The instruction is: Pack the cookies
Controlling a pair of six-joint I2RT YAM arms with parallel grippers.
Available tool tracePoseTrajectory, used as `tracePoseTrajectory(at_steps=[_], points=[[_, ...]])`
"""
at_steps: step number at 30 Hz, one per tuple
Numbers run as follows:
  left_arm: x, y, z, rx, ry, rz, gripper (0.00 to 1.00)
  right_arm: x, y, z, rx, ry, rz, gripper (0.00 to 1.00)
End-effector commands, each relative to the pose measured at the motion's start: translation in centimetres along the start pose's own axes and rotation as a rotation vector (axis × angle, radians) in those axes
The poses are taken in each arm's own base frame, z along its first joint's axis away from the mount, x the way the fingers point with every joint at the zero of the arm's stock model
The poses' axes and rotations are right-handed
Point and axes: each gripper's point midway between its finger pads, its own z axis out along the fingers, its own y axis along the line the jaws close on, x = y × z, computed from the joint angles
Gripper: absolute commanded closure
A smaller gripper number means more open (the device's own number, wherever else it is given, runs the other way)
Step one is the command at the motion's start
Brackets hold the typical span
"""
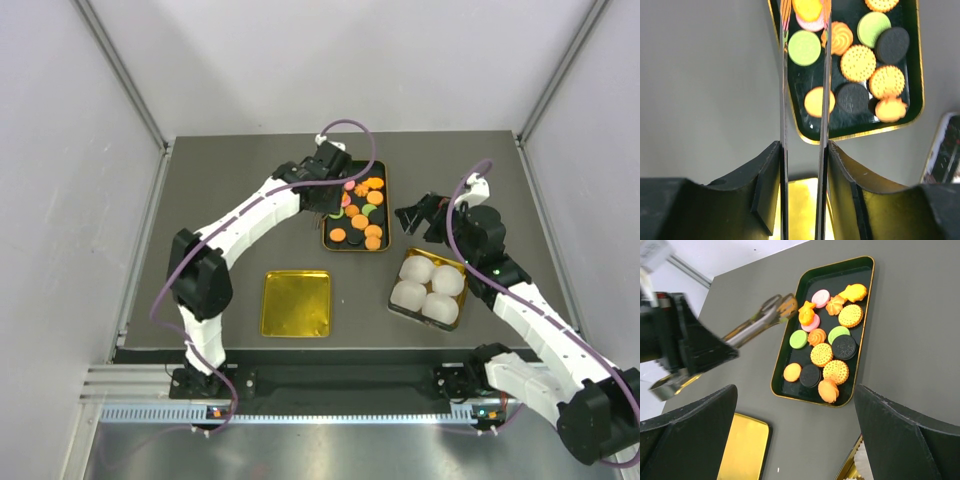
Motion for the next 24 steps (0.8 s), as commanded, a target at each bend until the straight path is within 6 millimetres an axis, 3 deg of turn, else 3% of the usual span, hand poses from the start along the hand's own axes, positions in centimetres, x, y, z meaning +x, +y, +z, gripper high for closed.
tracePoseTrajectory(at_steps=[1, 8, 24], points=[[-2.2, -0.7, 0.0, 0.004, -0.041, 0.0, 0.55, -3.1, 2.1, -0.4, -0.059, -0.074, -0.004, 0.0], [-2.4, -1.0, 1.7, -0.016, -0.027, 0.007, 0.53, -3.1, 2.3, -0.5, -0.067, -0.073, -0.004, 0.0], [-1.9, -1.1, 3.4, -0.029, -0.015, 0.008, 0.48, -2.9, 2.4, -0.4, -0.076, -0.061, -0.001, 0.0]])
